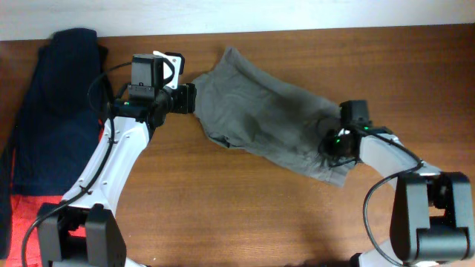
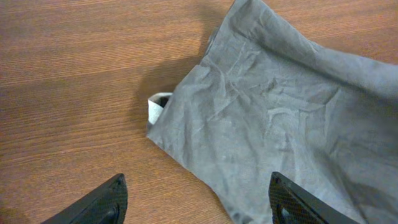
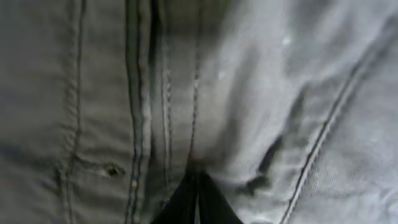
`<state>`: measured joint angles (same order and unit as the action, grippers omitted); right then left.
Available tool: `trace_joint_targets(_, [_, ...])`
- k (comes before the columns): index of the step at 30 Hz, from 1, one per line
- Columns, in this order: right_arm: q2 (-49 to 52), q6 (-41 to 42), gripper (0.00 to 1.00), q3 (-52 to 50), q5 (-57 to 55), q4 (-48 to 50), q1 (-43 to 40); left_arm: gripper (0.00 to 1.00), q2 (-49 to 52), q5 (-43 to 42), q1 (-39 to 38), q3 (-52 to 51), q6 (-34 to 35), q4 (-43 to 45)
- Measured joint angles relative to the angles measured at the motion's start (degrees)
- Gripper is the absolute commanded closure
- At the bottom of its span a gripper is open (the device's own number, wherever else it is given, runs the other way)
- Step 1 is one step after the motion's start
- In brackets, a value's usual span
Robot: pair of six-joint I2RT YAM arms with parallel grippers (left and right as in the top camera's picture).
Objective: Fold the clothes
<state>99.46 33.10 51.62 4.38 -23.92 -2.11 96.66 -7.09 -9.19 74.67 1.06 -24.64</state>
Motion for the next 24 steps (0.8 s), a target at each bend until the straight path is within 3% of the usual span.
trace_joint_targets(7, [3.0, -8.2, 0.8, -1.0, -2.5, 17.4, -5.4, 0.22, 0.0, 0.0, 0.0, 0.0, 0.0, -0.3])
trace_joint_targets(9, [3.7, -11.6, 0.7, -1.3, -3.3, 21.5, -5.5, 0.22, 0.0, 0.0, -0.1, 0.0, 0.0, -0.5])
trace_joint_targets(13, [3.9, -16.1, 0.36, -0.7, -3.6, 23.9, -5.5, 0.21, 0.0, 0.0, -0.7, 0.0, 0.0, -0.4])
trace_joint_targets(16, [3.9, -17.5, 0.11, 2.8, -1.3, 17.9, -5.5, 0.21, 0.0, 0.0, -1.5, 0.0, -0.7, 0.2])
trace_joint_targets(17, [3.9, -17.3, 0.07, 6.1, 0.3, 13.0, -5.5, 0.21, 0.2, -0.1, -2.2, 0.0, -1.7, 1.6])
trace_joint_targets(19, [3.6, -17.8, 0.01, 11.1, 2.3, 4.2, -5.5, 0.22, 1.1, -0.1, -3.4, 0.0, -2.8, 4.8])
trace_joint_targets(24, [2.7, -18.1, 0.01, 26.3, 5.0, -17.4, -5.4, 0.27, 7.8, -0.6, -6.9, 0.1, -4.5, 14.5])
